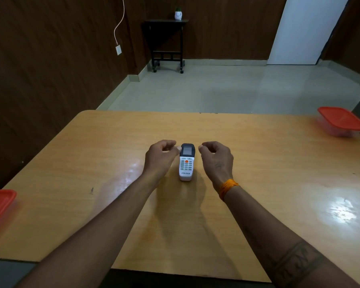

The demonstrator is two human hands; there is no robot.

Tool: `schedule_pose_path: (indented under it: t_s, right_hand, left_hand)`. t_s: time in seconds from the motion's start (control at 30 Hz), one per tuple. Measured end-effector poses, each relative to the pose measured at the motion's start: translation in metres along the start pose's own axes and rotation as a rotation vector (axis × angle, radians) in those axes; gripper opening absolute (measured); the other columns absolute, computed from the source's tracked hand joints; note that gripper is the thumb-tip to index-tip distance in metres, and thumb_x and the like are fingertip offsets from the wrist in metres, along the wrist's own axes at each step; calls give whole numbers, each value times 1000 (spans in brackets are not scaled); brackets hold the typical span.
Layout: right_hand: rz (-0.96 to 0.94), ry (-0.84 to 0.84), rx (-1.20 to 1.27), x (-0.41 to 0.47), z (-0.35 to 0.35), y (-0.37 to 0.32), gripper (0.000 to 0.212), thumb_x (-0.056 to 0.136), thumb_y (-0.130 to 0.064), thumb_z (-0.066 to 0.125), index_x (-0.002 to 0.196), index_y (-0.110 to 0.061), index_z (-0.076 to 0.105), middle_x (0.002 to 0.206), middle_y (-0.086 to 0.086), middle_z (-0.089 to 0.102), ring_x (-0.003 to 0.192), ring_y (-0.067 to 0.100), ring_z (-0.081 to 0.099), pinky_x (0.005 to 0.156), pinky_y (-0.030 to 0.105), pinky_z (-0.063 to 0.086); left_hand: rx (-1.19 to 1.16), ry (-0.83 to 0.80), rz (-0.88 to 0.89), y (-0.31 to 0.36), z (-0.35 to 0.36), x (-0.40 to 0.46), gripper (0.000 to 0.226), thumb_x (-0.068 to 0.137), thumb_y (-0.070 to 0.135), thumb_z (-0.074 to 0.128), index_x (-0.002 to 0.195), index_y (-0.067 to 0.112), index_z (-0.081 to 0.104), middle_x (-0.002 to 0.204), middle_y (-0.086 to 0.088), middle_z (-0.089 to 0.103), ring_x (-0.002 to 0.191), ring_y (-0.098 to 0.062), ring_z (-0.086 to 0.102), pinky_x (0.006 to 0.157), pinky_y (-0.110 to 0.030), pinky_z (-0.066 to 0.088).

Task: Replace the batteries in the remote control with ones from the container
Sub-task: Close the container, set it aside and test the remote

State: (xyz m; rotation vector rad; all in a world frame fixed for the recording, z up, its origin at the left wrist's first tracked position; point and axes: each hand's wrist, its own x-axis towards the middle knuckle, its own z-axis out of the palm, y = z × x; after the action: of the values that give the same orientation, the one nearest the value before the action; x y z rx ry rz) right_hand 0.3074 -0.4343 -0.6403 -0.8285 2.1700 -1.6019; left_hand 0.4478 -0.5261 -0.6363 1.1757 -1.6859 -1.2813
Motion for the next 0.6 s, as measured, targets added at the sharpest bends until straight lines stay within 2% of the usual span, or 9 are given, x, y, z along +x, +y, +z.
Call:
schedule_pose_path:
  t_s: [0.07, 0.17, 0.27, 0.43, 0.6]
  right_hand:
    - [-79, 3, 80, 8, -4, -11, 30, 100, -35, 62, 120, -16, 75, 111, -3, 74, 103, 11, 65, 89, 32, 57]
    - [-157, -42, 215, 31, -4, -25, 37, 98, -47, 60, 122, -22, 75, 110, -7, 76, 106, 11, 70, 93, 40, 62]
    - [-240, -86, 293, 68, -1, -46, 43, 95, -53, 62, 124, -23, 74, 112, -7, 76, 108, 11, 71, 95, 42, 62]
    - [-321, -120, 347, 135, 2, -108, 30, 102, -41, 59, 119, -21, 74, 108, -3, 77, 104, 12, 74, 91, 41, 63]
    - [-355, -107, 361, 192, -18, -195, 29, 102, -41, 57, 115, -22, 75, 106, -1, 78, 103, 13, 74, 90, 44, 63]
  left_hand:
    - [-42, 8, 73, 13, 0, 5, 30, 96, 32, 71, 124, 21, 73, 115, 5, 74, 110, -17, 70, 93, -42, 61]
    - [-128, -31, 128, 34, 4, 23, 25, 99, 35, 67, 119, 22, 75, 112, 4, 76, 108, -16, 71, 91, -42, 62]
    - [-203, -100, 207, 58, 8, 55, 28, 99, 39, 62, 115, 20, 76, 113, 0, 77, 108, -17, 72, 93, -42, 60]
    - [-214, -137, 288, 114, 11, 120, 29, 106, 33, 54, 119, 17, 73, 117, 2, 76, 110, -14, 72, 96, -42, 60]
    - [-189, -165, 361, 219, 3, 174, 41, 96, 44, 55, 117, 14, 73, 115, 0, 75, 110, -16, 72, 92, -38, 60]
